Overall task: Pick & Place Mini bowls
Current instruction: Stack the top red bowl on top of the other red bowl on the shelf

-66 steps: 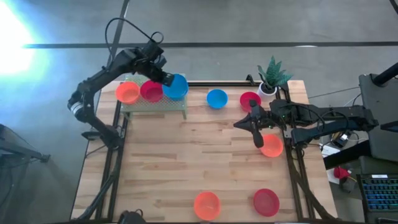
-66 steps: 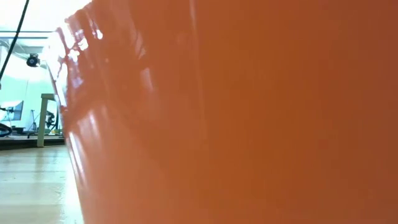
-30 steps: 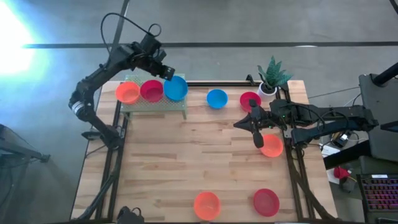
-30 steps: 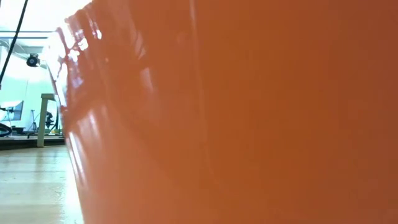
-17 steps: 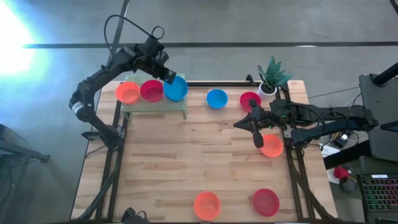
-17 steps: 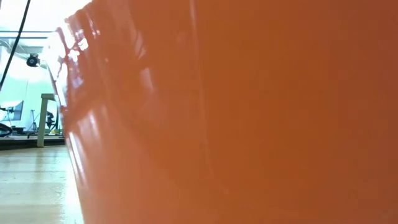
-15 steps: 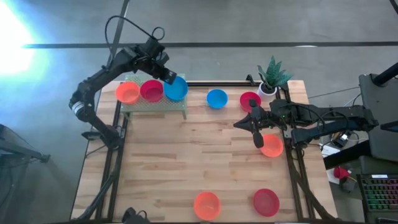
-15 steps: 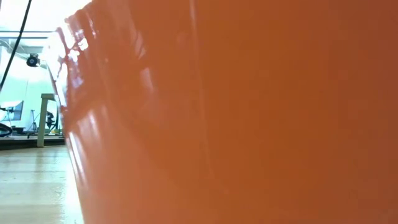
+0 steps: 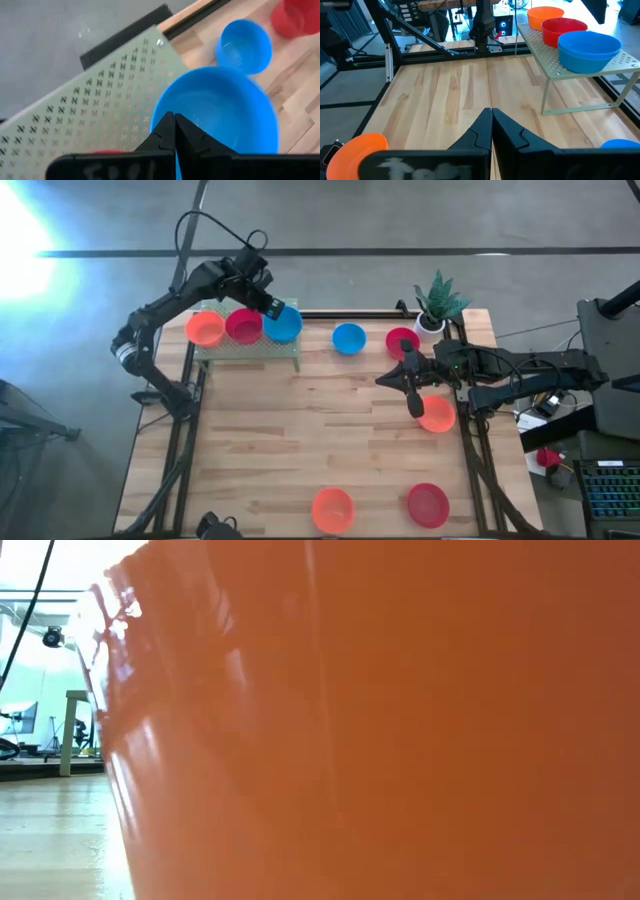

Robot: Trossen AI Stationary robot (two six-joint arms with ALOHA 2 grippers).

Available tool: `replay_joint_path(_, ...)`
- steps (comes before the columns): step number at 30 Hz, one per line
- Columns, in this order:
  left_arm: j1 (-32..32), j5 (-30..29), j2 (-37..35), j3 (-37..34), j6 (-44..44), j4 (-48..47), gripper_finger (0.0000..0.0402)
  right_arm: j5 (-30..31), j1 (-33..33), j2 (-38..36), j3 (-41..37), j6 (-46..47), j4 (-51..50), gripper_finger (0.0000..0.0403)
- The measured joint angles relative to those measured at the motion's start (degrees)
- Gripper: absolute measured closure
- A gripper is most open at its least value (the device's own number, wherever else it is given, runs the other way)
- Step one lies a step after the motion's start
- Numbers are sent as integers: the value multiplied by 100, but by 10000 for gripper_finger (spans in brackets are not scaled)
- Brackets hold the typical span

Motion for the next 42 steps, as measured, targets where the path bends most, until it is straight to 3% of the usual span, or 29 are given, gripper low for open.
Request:
replay_joint_path(9,-273,-1,-545,324,590,116,401,79,0,-2,0,110,10,394)
replay_joint_path(19,-1480,-518,-1690,120,695,157,401,1861,-35,73,-2,1088,51,394)
replay_joint_path(25,-2419,-1121,-2232,-156,414,199,401,1893,-350,398,-1,1959,20,394)
replay_joint_path(30,-3003,-1585,-2568,-502,17,238,401,1884,-735,639,0,3226,-519,394)
replay_joint_path(36,-3364,-1664,-2825,-1046,-199,551,401,1615,-1331,878,-1,4445,-1616,394)
replay_joint_path(42,-3480,-1656,-2959,-1501,-262,1047,401,1588,-1768,1265,0,4550,-2410,394)
